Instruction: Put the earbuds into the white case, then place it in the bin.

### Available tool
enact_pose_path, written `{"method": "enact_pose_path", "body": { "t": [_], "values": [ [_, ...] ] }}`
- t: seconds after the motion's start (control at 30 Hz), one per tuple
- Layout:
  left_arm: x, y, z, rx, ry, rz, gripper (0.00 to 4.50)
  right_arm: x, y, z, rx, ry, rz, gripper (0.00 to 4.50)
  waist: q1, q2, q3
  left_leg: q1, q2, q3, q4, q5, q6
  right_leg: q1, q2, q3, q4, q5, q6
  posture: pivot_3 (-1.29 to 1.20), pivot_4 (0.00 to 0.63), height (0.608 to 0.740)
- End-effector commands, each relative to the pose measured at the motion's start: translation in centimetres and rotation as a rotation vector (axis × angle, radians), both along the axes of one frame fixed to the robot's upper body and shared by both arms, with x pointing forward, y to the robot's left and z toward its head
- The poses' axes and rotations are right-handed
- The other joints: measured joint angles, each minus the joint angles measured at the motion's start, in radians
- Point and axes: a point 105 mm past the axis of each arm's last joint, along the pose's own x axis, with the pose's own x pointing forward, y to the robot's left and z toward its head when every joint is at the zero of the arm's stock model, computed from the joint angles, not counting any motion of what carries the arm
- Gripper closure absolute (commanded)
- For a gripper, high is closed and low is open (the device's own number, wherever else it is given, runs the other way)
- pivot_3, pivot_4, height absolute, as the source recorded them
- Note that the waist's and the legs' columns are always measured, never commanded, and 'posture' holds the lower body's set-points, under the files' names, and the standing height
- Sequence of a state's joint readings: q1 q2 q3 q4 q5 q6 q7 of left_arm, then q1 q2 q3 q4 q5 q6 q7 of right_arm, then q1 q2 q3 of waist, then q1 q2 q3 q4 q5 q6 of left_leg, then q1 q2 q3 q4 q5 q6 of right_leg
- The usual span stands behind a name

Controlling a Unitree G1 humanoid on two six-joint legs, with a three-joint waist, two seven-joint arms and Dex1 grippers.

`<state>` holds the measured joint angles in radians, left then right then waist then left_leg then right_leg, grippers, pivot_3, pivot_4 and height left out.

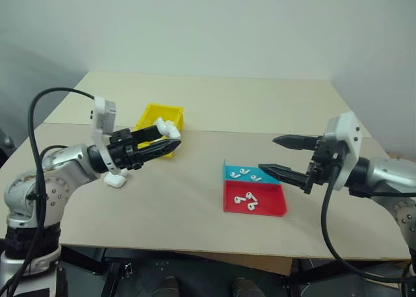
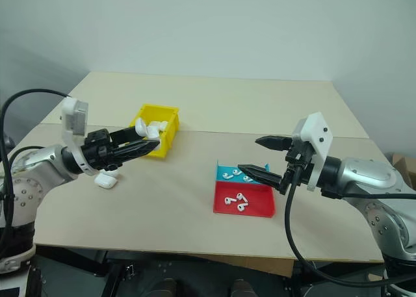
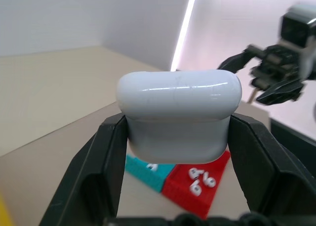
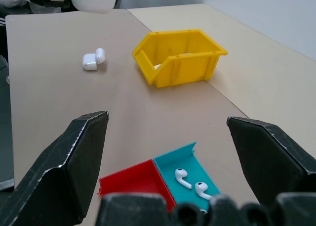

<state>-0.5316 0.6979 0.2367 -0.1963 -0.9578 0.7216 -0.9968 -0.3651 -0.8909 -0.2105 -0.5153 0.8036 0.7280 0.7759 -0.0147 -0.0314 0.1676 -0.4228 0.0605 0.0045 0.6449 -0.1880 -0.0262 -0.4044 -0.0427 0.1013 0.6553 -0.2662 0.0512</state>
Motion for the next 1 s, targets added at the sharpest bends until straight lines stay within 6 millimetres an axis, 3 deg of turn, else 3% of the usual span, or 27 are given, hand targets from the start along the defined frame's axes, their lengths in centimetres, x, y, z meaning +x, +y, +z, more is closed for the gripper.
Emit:
{"method": "enact_pose_path", "body": {
  "t": [0.03, 0.13, 0.33, 0.43, 0.53, 0.73, 0.87, 1.0],
  "values": [
    [-1.3, -1.5, 0.5, -0.038, -0.115, -0.23, 1.72, -0.2, 0.7, 0.1, -0.138, -0.035, 0.047, 0.0, 0.0, 0.0, 0.0, -0.001, 0.0, 0.0, 0.0, 0.0, 0.0, 0.0, 0.0, 0.0, 0.0, 0.0, 0.0, 0.0, 0.15, 0.74],
    [-1.6, -2.1, -0.4, 0.027, -0.172, -0.343, 1.72, -0.2, 1.0, -1.1, -0.264, 0.042, 0.053, 0.0, -0.004, 0.0, 0.0, -0.001, 0.0, -0.001, 0.0, 0.0, 0.001, -0.001, 0.0, -0.001, 0.0, 0.0, 0.0, 0.0, 0.15, 0.74],
    [-1.6, -2.7, -1.0, 0.057, -0.248, -0.39, 1.72, -0.3, 2.4, -2.9, -0.463, 0.162, 0.086, 0.0, -0.01, 0.0, 0.0, -0.001, 0.001, -0.001, 0.0, 0.0, 0.001, -0.001, 0.0, -0.001, 0.001, 0.0, 0.0, 0.0, 0.15, 0.74],
    [-2.1, -3.2, -1.2, 0.059, -0.286, -0.417, 1.72, 0.2, 2.4, -4.4, -0.581, 0.169, 0.086, 0.6, -0.008, 0.0, 0.0, -0.001, 0.001, -0.002, 0.0, 0.0, 0.001, -0.001, 0.0, -0.002, 0.0, 0.0, 0.0, 0.0, 0.15, 0.74],
    [-2.5, -3.8, -1.4, 0.056, -0.308, -0.429, 1.72, 0.6, 2.3, -5.6, -0.652, 0.183, 0.085, 1.56, -0.005, 0.0, 0.0, -0.003, 0.0, -0.002, 0.0, 0.0, 0.001, -0.002, 0.0, -0.002, 0.0, -0.001, 0.0, 0.0, 0.15, 0.74],
    [-3.0, -4.2, -1.8, 0.048, -0.313, -0.433, 1.72, 2.1, 2.8, -7.7, -0.774, 0.135, 0.119, 1.56, -0.006, 0.0, 0.0, -0.002, 0.001, -0.002, 0.0, 0.0, 0.001, -0.002, 0.0, -0.002, 0.001, -0.001, 0.0, 0.0, 0.15, 0.74],
    [-3.2, -4.2, -1.9, 0.054, -0.317, -0.422, 1.72, 2.5, 3.1, -8.0, -0.801, 0.103, 0.157, 1.56, -0.008, 0.0, 0.0, -0.002, 0.001, -0.002, 0.0, 0.0, 0.001, -0.002, 0.0, -0.002, 0.001, -0.001, 0.0, 0.0, 0.15, 0.74],
    [-3.4, -4.0, -1.9, 0.053, -0.315, -0.411, 1.72, 1.7, 3.1, -8.1, -0.829, 0.086, 0.229, 2.49, -0.006, 0.0, 0.0, -0.002, 0.001, -0.002, 0.0, 0.0, 0.001, -0.002, 0.0, -0.002, 0.001, -0.001, 0.0, 0.0, 0.15, 0.74]
  ]
}}
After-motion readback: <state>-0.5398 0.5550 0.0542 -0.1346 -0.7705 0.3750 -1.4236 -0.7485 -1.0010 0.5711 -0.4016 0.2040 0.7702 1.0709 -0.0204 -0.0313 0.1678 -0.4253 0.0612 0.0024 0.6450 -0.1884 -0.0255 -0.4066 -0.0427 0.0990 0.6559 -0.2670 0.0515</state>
